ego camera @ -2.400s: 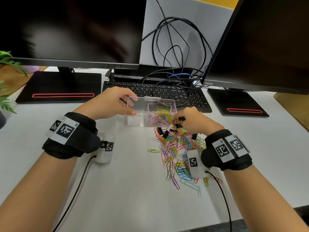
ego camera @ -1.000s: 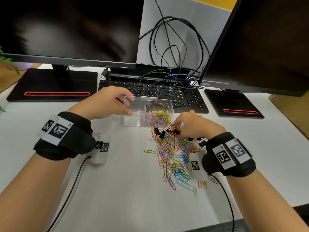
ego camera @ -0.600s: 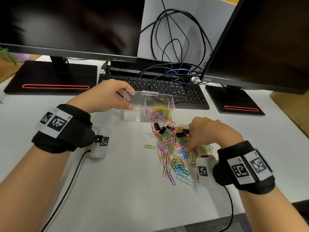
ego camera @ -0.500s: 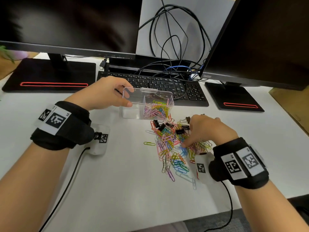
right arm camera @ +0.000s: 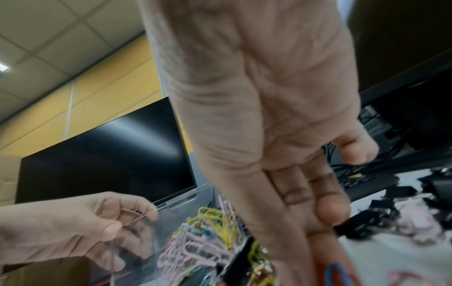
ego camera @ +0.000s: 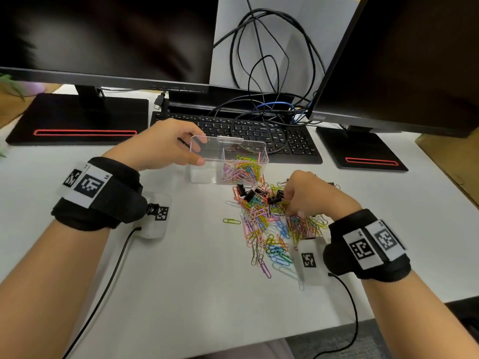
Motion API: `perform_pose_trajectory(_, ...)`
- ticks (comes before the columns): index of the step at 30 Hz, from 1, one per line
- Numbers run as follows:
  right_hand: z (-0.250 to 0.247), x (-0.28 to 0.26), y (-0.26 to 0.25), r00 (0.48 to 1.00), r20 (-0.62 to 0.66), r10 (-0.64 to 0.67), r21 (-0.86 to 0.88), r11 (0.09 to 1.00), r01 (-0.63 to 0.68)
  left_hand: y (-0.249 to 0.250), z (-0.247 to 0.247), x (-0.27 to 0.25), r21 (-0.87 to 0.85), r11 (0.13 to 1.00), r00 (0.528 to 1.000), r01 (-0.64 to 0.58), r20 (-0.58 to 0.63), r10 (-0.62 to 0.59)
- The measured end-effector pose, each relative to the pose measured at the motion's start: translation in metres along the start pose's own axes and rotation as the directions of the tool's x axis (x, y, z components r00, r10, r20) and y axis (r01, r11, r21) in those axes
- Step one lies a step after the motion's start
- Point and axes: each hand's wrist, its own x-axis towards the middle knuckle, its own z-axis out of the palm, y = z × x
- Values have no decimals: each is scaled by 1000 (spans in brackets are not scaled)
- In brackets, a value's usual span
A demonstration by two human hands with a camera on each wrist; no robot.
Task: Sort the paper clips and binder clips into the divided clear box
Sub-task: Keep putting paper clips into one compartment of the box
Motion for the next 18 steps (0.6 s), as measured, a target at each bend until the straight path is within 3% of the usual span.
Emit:
perform_pose_trajectory(5,-12,-2,12,995,-102,-7,176,984,25,0,0,-1,-11,1000,1000,-5,-5,5)
perform_pose_trajectory(9,-26,-6,16,970,-242,8,387,918,89,0,0,-1,-4,1000,1000,-3,-4,3)
perform_pose_trajectory(15,-43,-7,-4,902,-428,48,613,749,251,-1,0,-1,-13,1000,1000,-2,-11,2)
perform_pose_trajectory(18,-46,1,-21,893,-445,62,707,637,308,-1,0,-1,-8,1000,1000,0,-9,0)
